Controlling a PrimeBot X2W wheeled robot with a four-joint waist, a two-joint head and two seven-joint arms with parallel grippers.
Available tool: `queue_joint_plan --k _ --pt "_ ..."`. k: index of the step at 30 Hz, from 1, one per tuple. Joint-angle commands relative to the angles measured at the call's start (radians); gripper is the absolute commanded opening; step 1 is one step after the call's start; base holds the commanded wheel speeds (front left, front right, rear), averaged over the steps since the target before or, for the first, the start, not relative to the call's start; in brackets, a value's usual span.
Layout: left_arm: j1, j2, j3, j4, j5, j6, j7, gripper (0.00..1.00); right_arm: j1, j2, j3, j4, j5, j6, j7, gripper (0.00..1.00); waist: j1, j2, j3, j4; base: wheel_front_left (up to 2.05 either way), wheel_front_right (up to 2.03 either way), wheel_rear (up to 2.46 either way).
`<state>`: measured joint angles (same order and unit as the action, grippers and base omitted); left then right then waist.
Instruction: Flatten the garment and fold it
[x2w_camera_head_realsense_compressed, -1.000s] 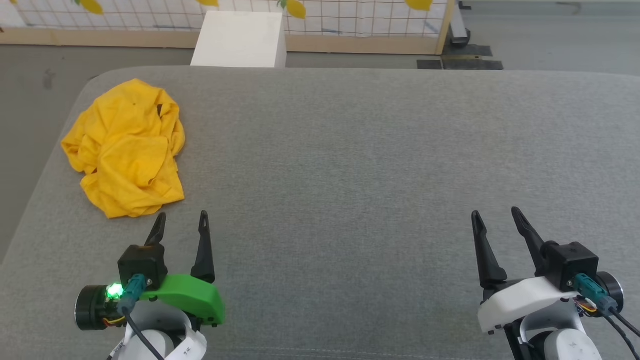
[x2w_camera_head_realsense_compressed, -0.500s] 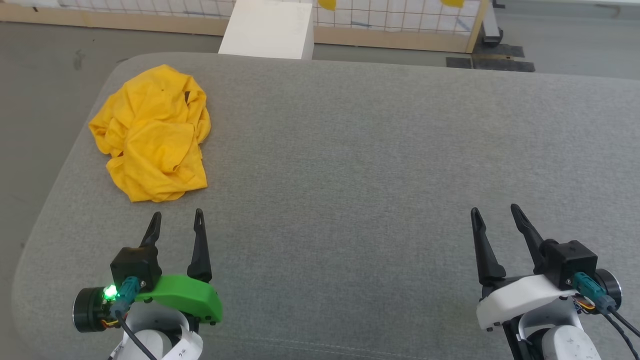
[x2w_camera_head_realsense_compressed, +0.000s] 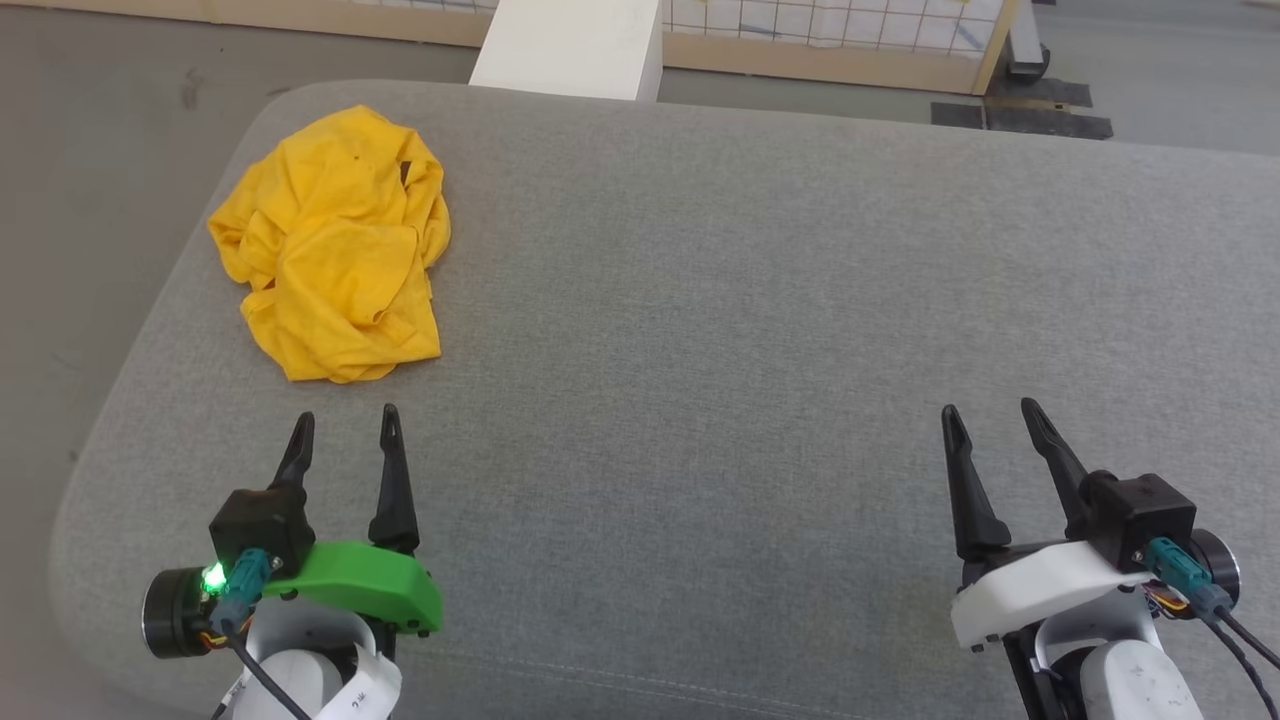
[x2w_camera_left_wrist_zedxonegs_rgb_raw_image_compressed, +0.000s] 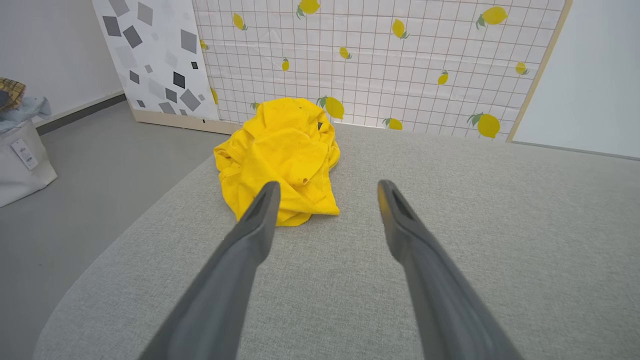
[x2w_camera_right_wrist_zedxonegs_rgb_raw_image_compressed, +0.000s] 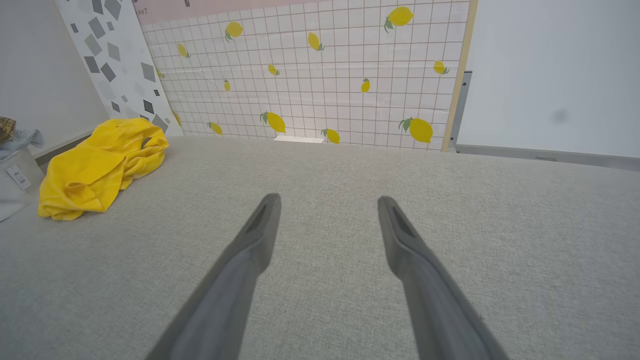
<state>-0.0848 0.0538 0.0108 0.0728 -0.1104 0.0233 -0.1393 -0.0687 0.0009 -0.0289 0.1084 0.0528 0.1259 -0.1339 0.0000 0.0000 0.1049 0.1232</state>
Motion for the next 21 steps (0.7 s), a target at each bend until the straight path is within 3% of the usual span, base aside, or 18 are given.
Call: queue_joint_plan --k 1,21 --pt "-0.017 -0.002 0.002 0.004 -0.012 0.007 -0.01 1.0 -0.021 0.0 -0.002 0.006 0.006 0.003 -0.015 1.0 0.0 0.0 0.004 0.005 0.0 0.0 0.0" --pt "-0.037 -0.003 0.005 0.018 -0.044 0.024 -0.051 1.0 -0.048 -0.001 -0.007 0.044 0.02 0.003 -0.056 1.0 0.0 0.0 0.029 0.043 0.0 0.0 0.0"
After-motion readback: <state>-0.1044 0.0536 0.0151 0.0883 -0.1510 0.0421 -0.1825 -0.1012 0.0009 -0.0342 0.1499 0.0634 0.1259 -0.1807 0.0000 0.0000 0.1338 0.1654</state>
